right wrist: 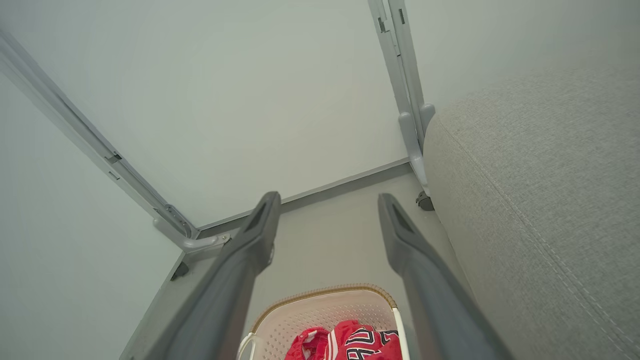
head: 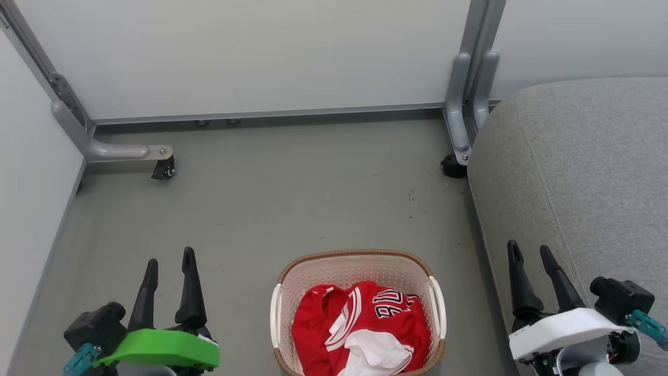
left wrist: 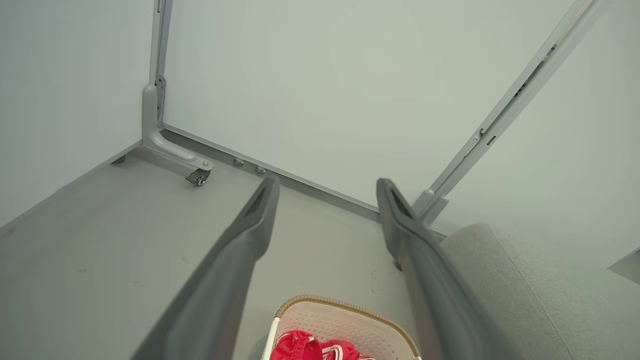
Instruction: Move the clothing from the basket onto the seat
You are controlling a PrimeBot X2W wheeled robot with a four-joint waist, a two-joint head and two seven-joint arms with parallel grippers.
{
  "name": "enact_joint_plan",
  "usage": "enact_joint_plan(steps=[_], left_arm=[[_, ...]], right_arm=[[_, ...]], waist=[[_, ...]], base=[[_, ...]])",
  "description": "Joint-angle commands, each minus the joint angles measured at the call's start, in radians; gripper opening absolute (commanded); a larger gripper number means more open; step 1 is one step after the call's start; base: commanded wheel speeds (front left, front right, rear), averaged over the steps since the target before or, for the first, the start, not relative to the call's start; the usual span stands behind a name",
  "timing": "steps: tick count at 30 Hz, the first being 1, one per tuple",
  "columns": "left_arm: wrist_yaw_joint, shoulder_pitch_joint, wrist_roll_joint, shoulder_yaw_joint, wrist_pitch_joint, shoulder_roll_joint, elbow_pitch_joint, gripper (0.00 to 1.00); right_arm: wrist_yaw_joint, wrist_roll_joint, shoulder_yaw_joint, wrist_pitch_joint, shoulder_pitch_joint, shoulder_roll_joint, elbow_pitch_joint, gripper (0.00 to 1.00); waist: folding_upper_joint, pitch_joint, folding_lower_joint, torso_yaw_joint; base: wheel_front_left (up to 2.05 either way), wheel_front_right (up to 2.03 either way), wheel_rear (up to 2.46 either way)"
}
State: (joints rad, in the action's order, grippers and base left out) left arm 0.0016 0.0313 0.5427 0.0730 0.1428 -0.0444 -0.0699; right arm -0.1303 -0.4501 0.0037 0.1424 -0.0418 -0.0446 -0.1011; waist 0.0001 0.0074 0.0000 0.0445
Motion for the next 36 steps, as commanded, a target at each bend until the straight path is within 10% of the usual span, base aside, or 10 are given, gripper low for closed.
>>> enact_joint_plan(steps=[1, 36], left_arm=[[0.007, 0.004, -0.036, 0.004, 0.010, -0.006, 0.017, 1.00], [0.033, 0.043, -0.368, 0.080, 0.089, -0.008, 0.046, 1.00]], right_arm=[[0.000, 0.036, 0.005, 0.011, -0.010, -0.005, 0.016, 1.00], [0.000, 0.370, 0.047, 0.090, -0.056, -0.007, 0.068, 1.00]], waist=[[-0.0001, 0.000, 0.0000, 0.000], [-0.0001, -0.003, 0.0000, -0.007]], base=[[0.00, 0.00, 0.00], [0.00, 0.00, 0.00]])
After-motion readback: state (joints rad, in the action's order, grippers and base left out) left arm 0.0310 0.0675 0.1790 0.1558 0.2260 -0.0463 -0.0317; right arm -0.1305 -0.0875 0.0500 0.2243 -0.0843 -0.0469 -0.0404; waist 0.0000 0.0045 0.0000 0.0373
